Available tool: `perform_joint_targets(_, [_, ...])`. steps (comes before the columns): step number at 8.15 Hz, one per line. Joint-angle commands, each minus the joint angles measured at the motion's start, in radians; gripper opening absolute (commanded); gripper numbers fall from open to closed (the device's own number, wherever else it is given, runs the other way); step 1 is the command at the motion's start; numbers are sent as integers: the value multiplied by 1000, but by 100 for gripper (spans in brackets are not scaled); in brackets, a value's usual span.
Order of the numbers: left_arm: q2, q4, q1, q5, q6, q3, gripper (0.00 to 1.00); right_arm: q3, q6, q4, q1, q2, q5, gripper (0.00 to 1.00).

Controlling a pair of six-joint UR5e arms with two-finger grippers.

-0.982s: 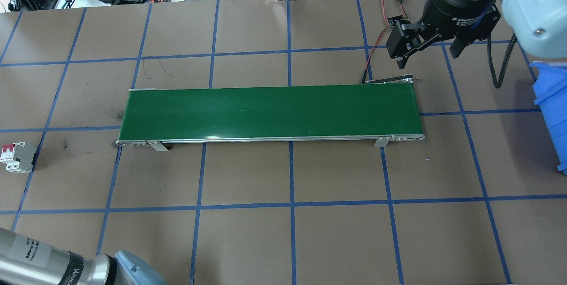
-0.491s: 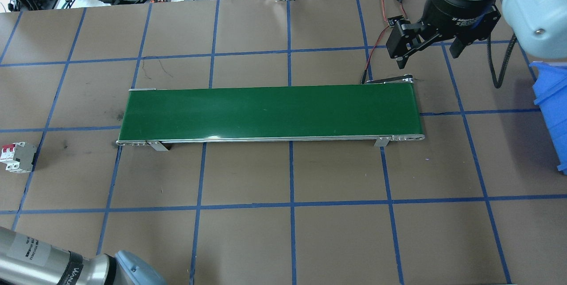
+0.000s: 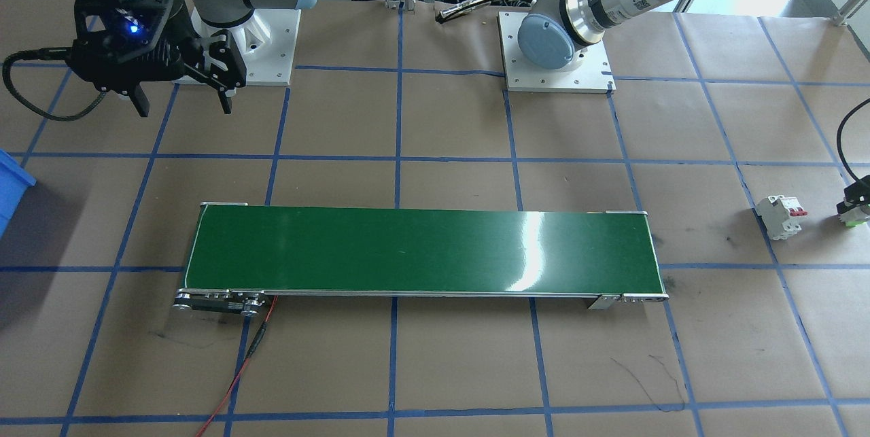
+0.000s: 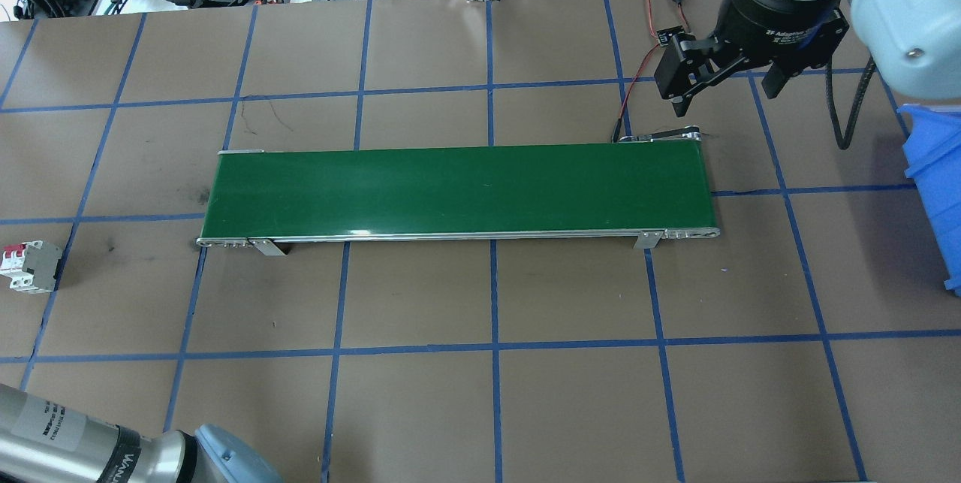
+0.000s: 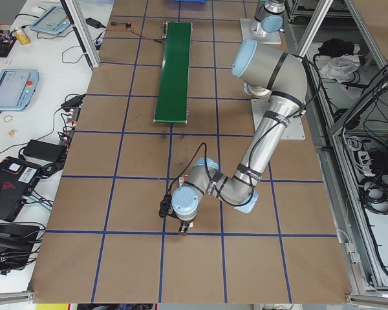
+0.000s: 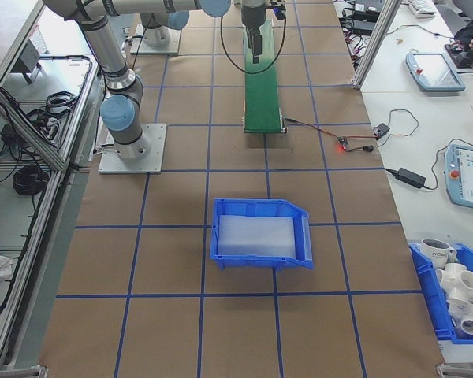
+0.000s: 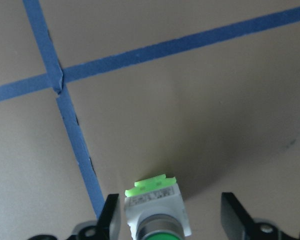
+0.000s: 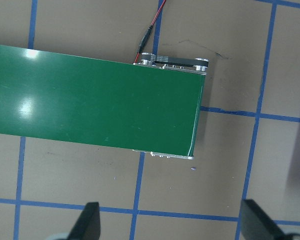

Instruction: Move button from left to right

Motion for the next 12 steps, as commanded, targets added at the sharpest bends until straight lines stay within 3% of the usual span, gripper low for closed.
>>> perform_joint_targets(1, [-6,1,0,1,0,1,44,0,0,0,0,0,0,100])
perform_joint_targets(3, [-8,1,0,1,2,1,16,0,0,0,0,0,0,100])
perform_joint_targets(6, [36,-27,-2,2,8,16,0,0,0,0,0,0,0,100])
perform_joint_targets(9, [229,-212,-43,-71,-119,16,0,0,0,-2,0,0,-2,100])
perform_joint_targets(12, [366,-307,-225,-94,-575,6,0,0,-2,-8,0,0,-3,100])
